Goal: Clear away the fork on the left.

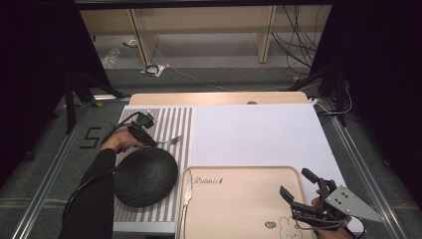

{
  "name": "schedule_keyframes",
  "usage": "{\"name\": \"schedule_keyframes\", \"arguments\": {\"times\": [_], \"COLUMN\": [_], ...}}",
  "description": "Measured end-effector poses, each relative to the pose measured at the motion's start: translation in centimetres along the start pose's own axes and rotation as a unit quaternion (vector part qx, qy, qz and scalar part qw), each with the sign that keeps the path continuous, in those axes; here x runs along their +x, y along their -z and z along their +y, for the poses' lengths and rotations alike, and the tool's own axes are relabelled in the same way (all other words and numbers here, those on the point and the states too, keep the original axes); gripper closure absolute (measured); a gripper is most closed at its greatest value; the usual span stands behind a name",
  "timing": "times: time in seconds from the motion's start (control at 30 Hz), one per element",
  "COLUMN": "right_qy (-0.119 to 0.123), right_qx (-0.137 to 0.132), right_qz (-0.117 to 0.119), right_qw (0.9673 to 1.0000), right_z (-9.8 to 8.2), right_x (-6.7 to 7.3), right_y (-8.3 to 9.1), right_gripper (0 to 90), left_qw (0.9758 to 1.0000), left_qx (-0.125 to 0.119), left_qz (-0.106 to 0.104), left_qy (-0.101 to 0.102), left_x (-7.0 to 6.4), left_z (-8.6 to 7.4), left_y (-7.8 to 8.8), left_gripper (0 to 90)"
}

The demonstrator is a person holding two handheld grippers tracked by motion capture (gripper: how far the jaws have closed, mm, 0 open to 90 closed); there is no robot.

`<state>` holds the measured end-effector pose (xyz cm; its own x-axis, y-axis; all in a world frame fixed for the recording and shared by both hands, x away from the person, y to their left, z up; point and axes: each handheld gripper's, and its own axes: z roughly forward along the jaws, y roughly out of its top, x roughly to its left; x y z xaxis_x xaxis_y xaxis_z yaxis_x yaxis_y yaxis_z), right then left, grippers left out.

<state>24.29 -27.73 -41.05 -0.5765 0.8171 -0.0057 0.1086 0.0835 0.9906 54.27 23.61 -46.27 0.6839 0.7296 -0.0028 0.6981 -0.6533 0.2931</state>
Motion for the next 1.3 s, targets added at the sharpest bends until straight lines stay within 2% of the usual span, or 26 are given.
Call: {"name": "schedule_keyframes", "arguments": {"times": [0.2, 0.23, 0.47, 0.7, 0.83, 0.9, 1.03, 1.17, 1.3], "right_qy": [-0.001, -0.001, -0.001, -0.001, -0.001, -0.005, -0.001, -0.001, -0.001], "right_qx": [0.001, 0.002, 0.001, 0.001, 0.001, 0.001, 0.001, 0.001, 0.001], "right_qz": [-0.001, 0.0, 0.0, 0.0, -0.001, -0.002, -0.001, -0.002, -0.002], "right_qw": [1.0, 1.0, 1.0, 1.0, 1.0, 1.0, 1.0, 1.0, 1.0], "right_z": [0.0, 0.0, 0.0, 0.0, 0.0, 0.0, 0.0, 0.0, 0.0], "right_x": [-0.1, -0.1, 0.0, -0.1, -0.1, -0.1, -0.1, -0.1, -0.1], "right_y": [0.1, 0.1, 0.0, 0.0, 0.0, 0.0, 0.0, 0.0, 0.0], "right_gripper": [16.8, 16.7, 16.8, 16.7, 16.7, 16.8, 16.7, 16.8, 16.7], "left_qw": [0.9999, 0.9999, 1.0, 1.0, 0.9999, 0.9994, 0.9969, 0.9943, 0.9928], "left_qx": [0.01, 0.013, 0.006, 0.004, -0.008, -0.01, -0.037, -0.037, -0.043], "left_qz": [-0.005, 0.0, -0.005, -0.003, 0.013, 0.034, 0.067, 0.099, 0.11], "left_qy": [0.001, -0.001, 0.003, 0.004, 0.002, 0.004, 0.017, 0.012, 0.02], "left_x": [0.1, 0.0, 0.1, 0.0, -0.1, 0.0, 0.3, 0.4, 0.4], "left_z": [0.1, 0.2, 0.0, 0.0, 0.2, 0.3, 0.4, 0.4, 0.5], "left_y": [0.1, 0.1, 0.1, 0.1, 0.2, 0.4, 1.3, 2.2, 3.1], "left_gripper": [68.8, 71.0, 81.3, 82.4, 82.6, 82.6, 82.6, 82.6, 82.5]}}
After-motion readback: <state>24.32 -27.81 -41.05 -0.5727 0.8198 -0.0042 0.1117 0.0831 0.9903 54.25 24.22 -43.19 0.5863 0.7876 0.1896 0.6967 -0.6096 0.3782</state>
